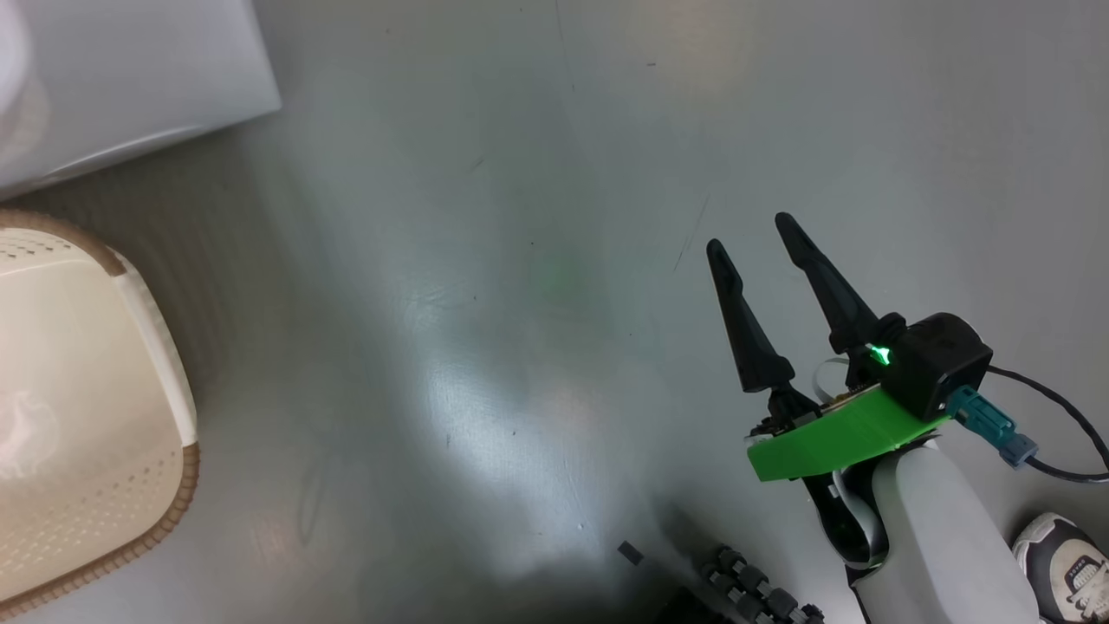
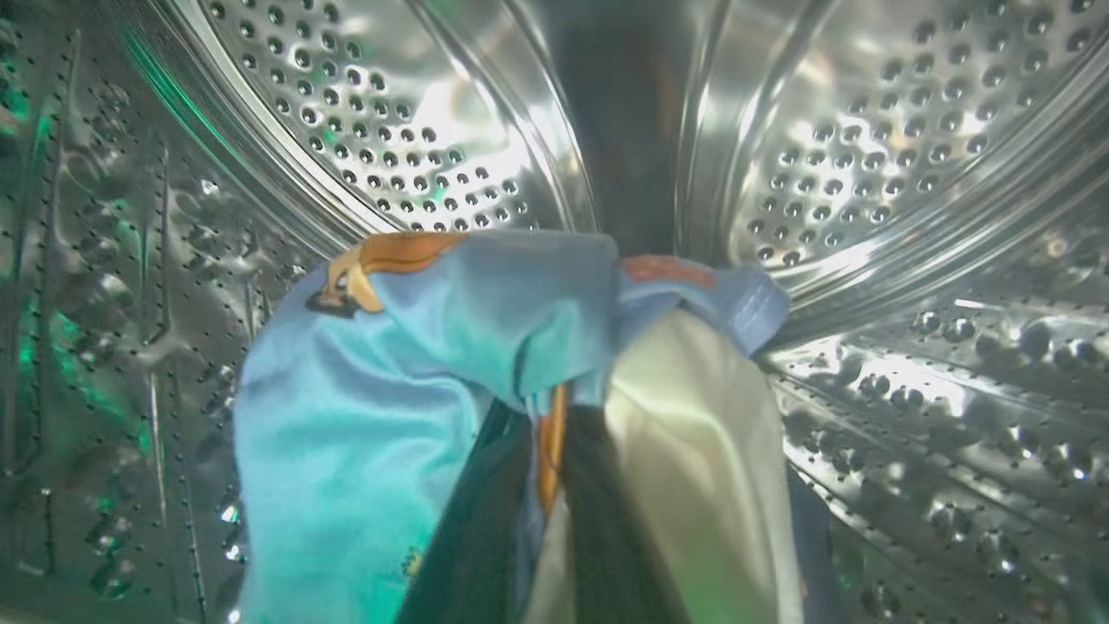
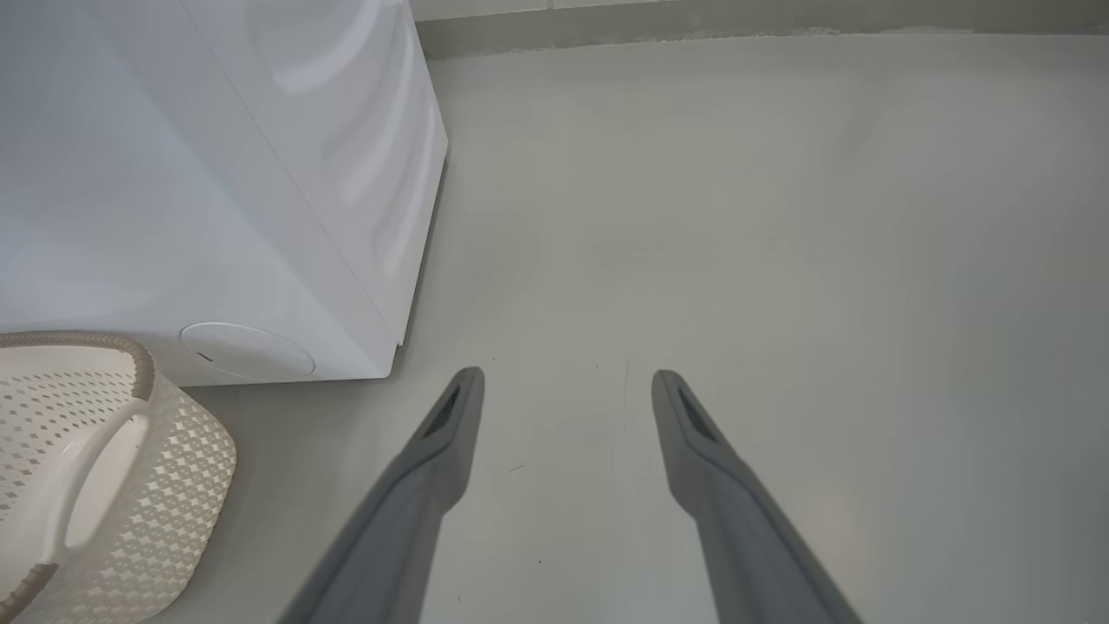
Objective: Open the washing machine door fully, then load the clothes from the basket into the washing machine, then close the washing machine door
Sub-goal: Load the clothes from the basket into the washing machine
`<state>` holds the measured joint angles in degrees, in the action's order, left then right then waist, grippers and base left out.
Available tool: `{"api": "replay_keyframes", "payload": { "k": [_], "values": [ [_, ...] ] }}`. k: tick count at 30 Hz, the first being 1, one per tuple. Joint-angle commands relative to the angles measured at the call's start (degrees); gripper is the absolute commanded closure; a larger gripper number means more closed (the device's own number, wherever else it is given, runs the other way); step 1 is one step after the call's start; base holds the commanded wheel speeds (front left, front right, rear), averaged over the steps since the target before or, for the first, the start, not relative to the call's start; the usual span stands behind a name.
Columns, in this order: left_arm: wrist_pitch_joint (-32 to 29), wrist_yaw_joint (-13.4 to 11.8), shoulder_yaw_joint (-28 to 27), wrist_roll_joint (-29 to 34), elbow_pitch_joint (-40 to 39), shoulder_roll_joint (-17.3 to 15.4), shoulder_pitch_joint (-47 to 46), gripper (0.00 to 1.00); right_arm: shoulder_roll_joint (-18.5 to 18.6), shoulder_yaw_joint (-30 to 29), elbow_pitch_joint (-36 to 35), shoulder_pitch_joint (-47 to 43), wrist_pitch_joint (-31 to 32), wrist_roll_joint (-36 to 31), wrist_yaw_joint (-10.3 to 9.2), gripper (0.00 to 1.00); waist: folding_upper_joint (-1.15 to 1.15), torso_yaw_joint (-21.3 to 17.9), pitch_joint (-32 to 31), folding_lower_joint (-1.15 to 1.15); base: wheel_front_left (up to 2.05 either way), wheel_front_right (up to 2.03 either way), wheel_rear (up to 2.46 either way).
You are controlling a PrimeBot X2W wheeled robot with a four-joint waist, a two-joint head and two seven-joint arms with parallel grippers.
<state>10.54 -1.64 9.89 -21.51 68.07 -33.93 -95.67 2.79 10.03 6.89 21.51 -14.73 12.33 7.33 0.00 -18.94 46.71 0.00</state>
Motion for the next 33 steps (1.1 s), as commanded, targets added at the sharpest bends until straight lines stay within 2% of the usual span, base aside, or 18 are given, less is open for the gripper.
{"api": "replay_keyframes", "payload": {
  "k": [1, 15, 23, 33],
  "values": [
    [-0.9, 0.3, 0.6, 0.4, 0.1, -2.2, -1.3, 0.0, 0.1, 1.0, -1.0, -0.9, -0.3, 0.7, 0.16, 0.0, 0.0, 0.1, -0.2, 0.0, 0.0, 0.0, 0.0],
    [1.6, 2.9, 2.2, 0.0, 3.4, -1.3, 0.1, 0.0, 0.1, 0.2, -0.3, -0.9, -0.3, -0.4, 0.16, 0.0, 0.0, 2.5, -3.1, 0.0, 0.0, 0.0, 0.0],
    [3.5, 4.9, 2.7, -0.8, 4.4, 0.4, 7.5, 0.0, 0.1, -0.4, 0.8, -1.6, -0.3, -2.2, 0.16, 0.0, 0.0, 5.0, -8.7, 0.0, 0.0, 0.0, 0.0],
    [3.9, 8.7, 5.9, -1.1, 4.7, 2.6, 18.5, 0.0, 0.1, -1.4, 2.2, -4.9, -0.3, -4.2, 0.16, 0.0, 0.0, 8.2, -16.0, 0.0, 0.0, 0.0, 0.0]
  ]
}}
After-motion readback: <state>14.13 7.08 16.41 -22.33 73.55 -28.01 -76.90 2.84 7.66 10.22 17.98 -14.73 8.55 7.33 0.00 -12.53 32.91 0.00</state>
